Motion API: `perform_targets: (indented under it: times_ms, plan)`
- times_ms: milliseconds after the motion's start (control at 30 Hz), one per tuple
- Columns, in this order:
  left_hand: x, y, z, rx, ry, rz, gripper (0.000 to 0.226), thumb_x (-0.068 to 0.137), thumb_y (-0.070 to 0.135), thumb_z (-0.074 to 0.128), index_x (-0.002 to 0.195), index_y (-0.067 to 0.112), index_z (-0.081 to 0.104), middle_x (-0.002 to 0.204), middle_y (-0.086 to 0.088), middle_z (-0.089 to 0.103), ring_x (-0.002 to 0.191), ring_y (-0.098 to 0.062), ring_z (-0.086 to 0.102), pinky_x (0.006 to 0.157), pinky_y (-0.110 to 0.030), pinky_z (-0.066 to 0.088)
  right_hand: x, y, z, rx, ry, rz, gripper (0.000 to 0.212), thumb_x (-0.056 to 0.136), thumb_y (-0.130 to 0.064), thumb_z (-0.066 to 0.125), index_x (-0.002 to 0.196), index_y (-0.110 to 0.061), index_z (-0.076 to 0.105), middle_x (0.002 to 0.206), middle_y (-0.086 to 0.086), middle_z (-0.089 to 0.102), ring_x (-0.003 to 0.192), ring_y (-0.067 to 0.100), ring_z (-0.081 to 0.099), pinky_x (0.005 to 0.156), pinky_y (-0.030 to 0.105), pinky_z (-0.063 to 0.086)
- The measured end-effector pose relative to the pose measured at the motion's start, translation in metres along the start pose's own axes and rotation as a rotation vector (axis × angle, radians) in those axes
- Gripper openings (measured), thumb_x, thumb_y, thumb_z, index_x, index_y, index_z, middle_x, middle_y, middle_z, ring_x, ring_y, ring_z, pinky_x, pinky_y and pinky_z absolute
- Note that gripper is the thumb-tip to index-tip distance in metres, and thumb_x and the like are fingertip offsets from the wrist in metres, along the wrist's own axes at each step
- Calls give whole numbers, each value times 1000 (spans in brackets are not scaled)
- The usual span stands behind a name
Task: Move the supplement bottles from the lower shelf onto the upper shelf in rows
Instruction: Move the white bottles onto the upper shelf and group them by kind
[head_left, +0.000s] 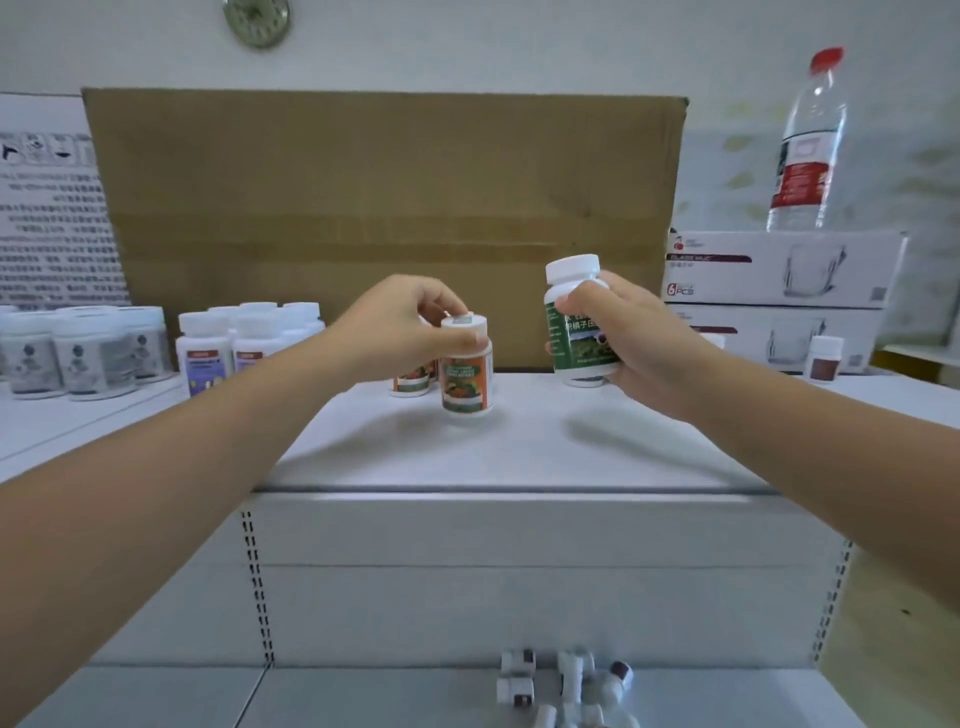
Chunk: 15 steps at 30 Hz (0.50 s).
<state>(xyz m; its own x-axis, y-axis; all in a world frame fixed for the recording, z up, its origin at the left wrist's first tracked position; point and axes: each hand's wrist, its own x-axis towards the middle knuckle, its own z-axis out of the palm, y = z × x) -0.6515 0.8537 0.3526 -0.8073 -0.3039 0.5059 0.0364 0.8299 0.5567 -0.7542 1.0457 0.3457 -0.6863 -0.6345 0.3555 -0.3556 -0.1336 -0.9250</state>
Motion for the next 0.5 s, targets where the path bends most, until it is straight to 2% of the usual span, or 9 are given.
perform_targets:
  times_ms: [100,233,367,400,500]
  plan:
    - [7,-11,9,32,49,11,29,74,41,80,95,25,69,89,8,65,74,-13,60,68,-29,49,11,6,-7,-27,-6,15,43,69,-32,60,109,-18,57,86,2,55,73,16,54,65,33,45]
    - [9,-22,21,12,149,12,32,73,39,81,97,22,68,87,11,64,80,-13,61,70,-31,52,17,21,-10,-22,-12,33,40,70,-31,62,107,-18,59,87,0,57,76,15,55,66,29,49]
    - [8,-28,26,55,200,61,35,74,40,80,100,24,61,91,11,60,80,-9,61,57,-13,43,21,28,-12,-36,-29,26,31,80,-26,67,109,-17,60,94,1,62,85,16,59,82,34,50]
    - [9,-29,26,84,203,80,38,75,41,79,103,25,60,95,9,60,81,-10,61,58,-14,43,22,29,-11,-54,-28,17,36,76,-28,69,110,-18,62,96,0,64,88,16,62,87,35,51]
    - [10,-23,18,194,263,188,50,75,41,79,114,20,57,107,3,54,90,-15,58,76,-26,47,24,26,-12,-141,-3,-10,47,65,-34,74,110,-22,66,103,1,71,98,19,69,99,45,51]
